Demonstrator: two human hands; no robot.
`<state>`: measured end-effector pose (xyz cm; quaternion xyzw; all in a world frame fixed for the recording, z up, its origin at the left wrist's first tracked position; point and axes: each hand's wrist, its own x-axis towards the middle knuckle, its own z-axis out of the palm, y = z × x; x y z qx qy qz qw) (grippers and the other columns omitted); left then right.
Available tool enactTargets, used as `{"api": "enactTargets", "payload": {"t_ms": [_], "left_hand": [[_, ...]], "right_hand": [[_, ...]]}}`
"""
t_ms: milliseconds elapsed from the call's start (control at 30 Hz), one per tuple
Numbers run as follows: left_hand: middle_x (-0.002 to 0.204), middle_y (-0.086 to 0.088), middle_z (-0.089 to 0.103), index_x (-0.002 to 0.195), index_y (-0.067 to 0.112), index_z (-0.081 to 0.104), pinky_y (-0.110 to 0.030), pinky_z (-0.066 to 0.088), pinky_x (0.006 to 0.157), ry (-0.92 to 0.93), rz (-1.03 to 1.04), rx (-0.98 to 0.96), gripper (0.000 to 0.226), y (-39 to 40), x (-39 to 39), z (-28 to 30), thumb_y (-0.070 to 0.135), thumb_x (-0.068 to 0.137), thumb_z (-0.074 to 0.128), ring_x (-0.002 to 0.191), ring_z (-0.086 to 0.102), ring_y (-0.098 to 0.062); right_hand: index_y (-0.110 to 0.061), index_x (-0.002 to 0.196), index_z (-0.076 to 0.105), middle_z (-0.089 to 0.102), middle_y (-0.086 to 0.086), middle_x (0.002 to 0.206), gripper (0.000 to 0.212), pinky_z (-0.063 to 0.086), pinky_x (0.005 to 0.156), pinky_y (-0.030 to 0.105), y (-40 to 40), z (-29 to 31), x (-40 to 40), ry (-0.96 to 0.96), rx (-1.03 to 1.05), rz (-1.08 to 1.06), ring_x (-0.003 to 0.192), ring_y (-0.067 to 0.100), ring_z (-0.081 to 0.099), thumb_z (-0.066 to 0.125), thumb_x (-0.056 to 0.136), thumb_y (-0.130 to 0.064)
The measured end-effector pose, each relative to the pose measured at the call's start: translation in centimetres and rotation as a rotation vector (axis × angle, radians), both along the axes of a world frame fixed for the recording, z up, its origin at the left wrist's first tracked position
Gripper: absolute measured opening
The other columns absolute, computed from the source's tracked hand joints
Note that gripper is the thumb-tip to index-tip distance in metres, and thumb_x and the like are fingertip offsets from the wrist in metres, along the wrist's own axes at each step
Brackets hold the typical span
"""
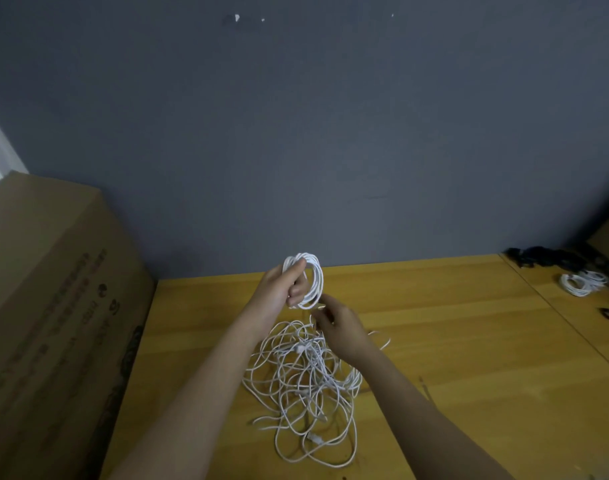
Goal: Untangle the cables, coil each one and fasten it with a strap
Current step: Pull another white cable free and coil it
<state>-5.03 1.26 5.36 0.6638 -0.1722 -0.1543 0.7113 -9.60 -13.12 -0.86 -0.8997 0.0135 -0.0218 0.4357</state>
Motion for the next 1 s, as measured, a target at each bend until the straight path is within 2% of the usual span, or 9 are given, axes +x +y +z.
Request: {"api": "enactTargets", "payload": {"t_ms": [67,167,300,367,567,667,734,800,1000], "left_hand": [[0.056,0.003,0.033,0.069,0.016,0.032,-0.019,0.030,0.051,-0.017,0.037,0.005,0.034,0.0,0.4,0.0,0.020,0.103,0.034,0.045,0.031,-0.009],[0.062,0.004,0.038,0.078,0.018,0.037,-0.015,0.036,0.055,-0.047,0.076,0.061,0.027,-0.1,0.7,-0.2,0.024,0.104,0.033,0.050,0.037,-0.007],[0.070,0.005,0.041,0.089,0.021,0.036,-0.023,0.039,0.073,-0.085,0.120,0.185,0.018,-0.3,1.2,-0.3,0.030,0.104,0.032,0.064,0.040,-0.009],[0.073,0.001,0.040,0.086,0.020,0.035,-0.029,0.038,0.078,-0.090,0.146,0.231,0.020,-0.4,1.8,-0.2,0.027,0.104,0.032,0.069,0.040,-0.012],[0.060,-0.007,0.039,0.077,0.012,0.034,-0.021,0.036,0.058,-0.003,0.137,0.276,0.030,-1.6,2.5,-0.5,0.018,0.105,0.023,0.055,0.038,-0.016],[0.061,-0.010,0.037,0.075,0.011,0.035,-0.018,0.034,0.052,0.051,0.057,0.300,0.036,-2.0,2.0,-1.3,0.021,0.105,0.019,0.055,0.035,-0.018],[0.067,-0.014,0.035,0.077,0.009,0.038,-0.017,0.035,0.056,0.051,-0.035,0.266,0.039,-2.0,1.4,-1.9,0.024,0.106,0.016,0.059,0.033,-0.020],[0.070,-0.015,0.036,0.082,0.006,0.042,-0.018,0.038,0.063,0.053,-0.110,0.265,0.042,-1.8,0.7,-2.3,0.025,0.106,0.014,0.061,0.038,-0.017],[0.048,0.006,0.045,0.062,0.012,0.043,-0.019,0.036,0.050,0.111,-0.308,0.218,0.063,-1.5,-0.4,-2.2,0.037,0.103,0.002,0.045,0.038,-0.009]], "right_hand": [[-0.013,0.119,0.058,0.056,-0.009,0.069,0.024,0.038,0.058,0.025,0.1,-0.1,0.0,0.058,-0.020,0.007,0.054,0.001,0.047,0.050,0.098,-0.020],[-0.011,0.116,0.063,0.056,-0.006,0.071,0.024,0.033,0.059,0.024,0.0,0.2,0.0,0.074,-0.216,0.090,0.056,0.005,0.044,0.050,0.097,-0.019],[-0.012,0.121,0.061,0.066,0.014,0.107,0.029,0.044,0.072,0.032,0.1,1.5,-0.1,0.072,-0.492,0.226,0.089,0.027,0.058,0.045,0.098,-0.019],[-0.014,0.110,0.063,0.065,0.013,0.107,0.023,0.045,0.076,0.035,0.1,1.8,-0.2,-0.008,-0.617,0.273,0.101,0.032,0.058,0.044,0.099,-0.021],[-0.014,0.115,0.059,0.061,0.008,0.104,0.040,0.038,0.080,0.036,0.4,2.4,-1.2,-0.261,-0.776,0.400,0.101,0.028,0.055,0.034,0.102,-0.041],[-0.009,0.101,0.065,0.063,0.009,0.092,0.028,0.046,0.073,0.038,0.1,3.7,-1.7,-0.452,-0.748,0.403,0.087,0.030,0.060,0.050,0.098,-0.032],[-0.013,0.088,0.070,0.062,0.004,0.078,0.016,0.046,0.062,0.033,-0.5,4.4,-1.8,-0.638,-0.772,0.336,0.072,0.025,0.060,0.068,0.087,-0.029],[-0.016,0.085,0.072,0.061,0.001,0.075,0.013,0.043,0.060,0.032,-1.1,4.9,-1.5,-0.744,-0.741,0.269,0.068,0.023,0.057,0.069,0.084,-0.029],[-0.017,0.080,0.075,0.065,-0.004,0.077,0.004,0.042,0.073,0.026,-2.3,5.5,-0.5,-0.716,-0.297,0.089,0.080,0.011,0.052,0.077,0.077,-0.018]]}}
